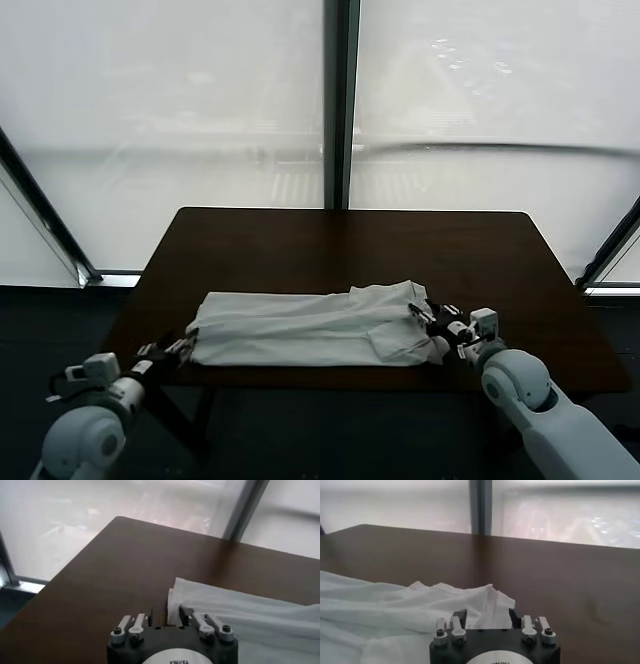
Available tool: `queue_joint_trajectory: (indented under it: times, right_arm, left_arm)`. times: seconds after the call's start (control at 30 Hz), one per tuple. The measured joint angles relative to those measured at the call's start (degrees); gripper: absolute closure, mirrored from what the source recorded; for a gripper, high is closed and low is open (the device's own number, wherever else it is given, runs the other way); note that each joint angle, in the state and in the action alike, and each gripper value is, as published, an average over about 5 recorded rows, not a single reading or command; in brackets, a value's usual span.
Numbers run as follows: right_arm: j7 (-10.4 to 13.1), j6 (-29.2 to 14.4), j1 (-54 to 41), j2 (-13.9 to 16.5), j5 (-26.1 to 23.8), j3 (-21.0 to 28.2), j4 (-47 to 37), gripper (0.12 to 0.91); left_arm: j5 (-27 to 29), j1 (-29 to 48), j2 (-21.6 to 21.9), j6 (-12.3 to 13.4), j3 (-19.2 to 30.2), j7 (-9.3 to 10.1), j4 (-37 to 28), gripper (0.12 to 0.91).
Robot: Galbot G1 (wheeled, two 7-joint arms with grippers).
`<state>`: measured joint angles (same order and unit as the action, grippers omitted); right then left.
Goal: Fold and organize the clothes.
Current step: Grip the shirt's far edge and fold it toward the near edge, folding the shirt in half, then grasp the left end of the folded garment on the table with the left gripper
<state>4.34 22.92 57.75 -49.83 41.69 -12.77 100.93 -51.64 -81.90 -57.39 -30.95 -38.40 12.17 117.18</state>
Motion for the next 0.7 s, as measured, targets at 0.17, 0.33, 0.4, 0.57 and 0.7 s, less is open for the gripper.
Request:
queue_joint_trajectory:
  times: [0.17,0.33,0.4,0.57,0.7]
  right_arm:
    - [1.1,1.7,-3.1,-1.8,-0.1,1.1,-2.5,0.118]
    - [1.5,3.6,-6.8,-3.6,1.6,2.5,-5.4,0.143]
    - [1.9,4.3,-8.1,-4.1,2.7,2.9,-6.2,0.213]
    - [2.6,5.3,-10.4,-5.1,4.1,3.8,-7.9,0.436]
    - [2.9,6.3,-11.4,-5.7,4.4,4.5,-9.3,0.55]
  left_arm:
    - [-1.0,8.1,0.9,-0.3,3.6,0.76,-5.8,0.123]
    - [-1.4,14.9,1.0,-0.4,7.4,0.66,-11.7,0.123]
    - [-1.4,16.8,1.0,-0.4,8.6,0.62,-13.5,0.123]
    - [-1.6,20.4,1.0,-0.8,11.4,0.52,-17.1,0.123]
    - [-1.6,21.9,0.5,-1.1,12.9,0.34,-19.0,0.123]
